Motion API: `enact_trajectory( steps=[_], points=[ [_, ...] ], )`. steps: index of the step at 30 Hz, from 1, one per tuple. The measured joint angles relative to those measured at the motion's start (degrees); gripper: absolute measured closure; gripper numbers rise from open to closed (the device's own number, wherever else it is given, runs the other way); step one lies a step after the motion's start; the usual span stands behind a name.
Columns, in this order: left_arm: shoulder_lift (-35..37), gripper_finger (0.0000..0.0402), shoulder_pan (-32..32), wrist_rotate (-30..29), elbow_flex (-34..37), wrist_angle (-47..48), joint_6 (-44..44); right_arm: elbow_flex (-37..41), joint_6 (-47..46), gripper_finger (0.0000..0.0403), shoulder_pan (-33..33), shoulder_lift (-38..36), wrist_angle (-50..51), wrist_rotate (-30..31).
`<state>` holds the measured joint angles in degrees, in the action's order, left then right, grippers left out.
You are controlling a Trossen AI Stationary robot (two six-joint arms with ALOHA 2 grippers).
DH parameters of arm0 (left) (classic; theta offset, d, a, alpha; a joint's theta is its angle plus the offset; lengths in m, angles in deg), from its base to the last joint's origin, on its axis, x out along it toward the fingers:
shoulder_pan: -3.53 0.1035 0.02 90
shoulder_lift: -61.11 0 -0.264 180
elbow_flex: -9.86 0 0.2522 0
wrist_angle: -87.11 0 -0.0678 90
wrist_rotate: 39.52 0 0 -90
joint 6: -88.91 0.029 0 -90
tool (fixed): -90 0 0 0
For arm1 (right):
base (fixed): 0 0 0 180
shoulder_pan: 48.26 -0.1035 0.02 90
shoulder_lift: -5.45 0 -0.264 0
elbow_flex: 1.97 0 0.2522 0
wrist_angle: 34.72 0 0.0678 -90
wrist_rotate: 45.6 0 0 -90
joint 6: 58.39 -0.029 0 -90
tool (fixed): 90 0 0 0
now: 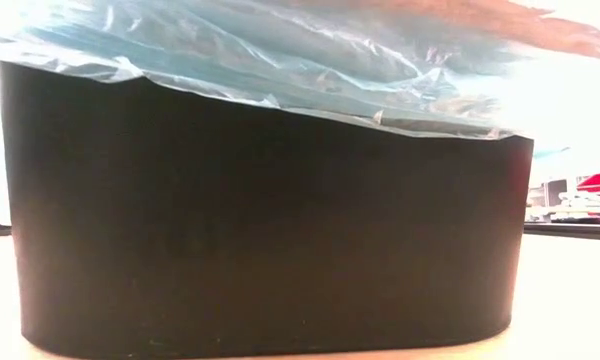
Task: Place trash/remove bag and relplace
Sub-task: Put the pink crumbled trash bag into the trash bin
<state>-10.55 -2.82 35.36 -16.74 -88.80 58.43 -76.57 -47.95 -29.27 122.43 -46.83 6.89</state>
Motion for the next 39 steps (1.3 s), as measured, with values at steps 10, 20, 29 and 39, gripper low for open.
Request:
enact_trajectory(
  steps=[10, 20, 29, 39],
  points=[
    [-0.15, 0.0225, 0.04, 10.68, -1.32, -2.01, 11.34, 0.0, 0.25, 0.0241, 0.36, -0.18, -1.35, -8.09],
    [-0.39, 0.0225, 0.33, 12.96, -3.91, -1.11, 18.06, 0.02, 2.49, 0.0171, -4.79, 0.0, 0.56, -8.7],
    [-4.91, 0.0225, 2.6, 12.2, -3.91, -6.18, 18.25, 0.02, 6.06, 0.0165, -6.76, 0.02, 0.07, -4.28],
    [-8.43, 0.0225, 2.6, 11.56, -4.43, -10.14, 18.05, 0.02, 8.71, 0.0197, -7.37, 0.5, 3.54, 1.16]
  ],
)
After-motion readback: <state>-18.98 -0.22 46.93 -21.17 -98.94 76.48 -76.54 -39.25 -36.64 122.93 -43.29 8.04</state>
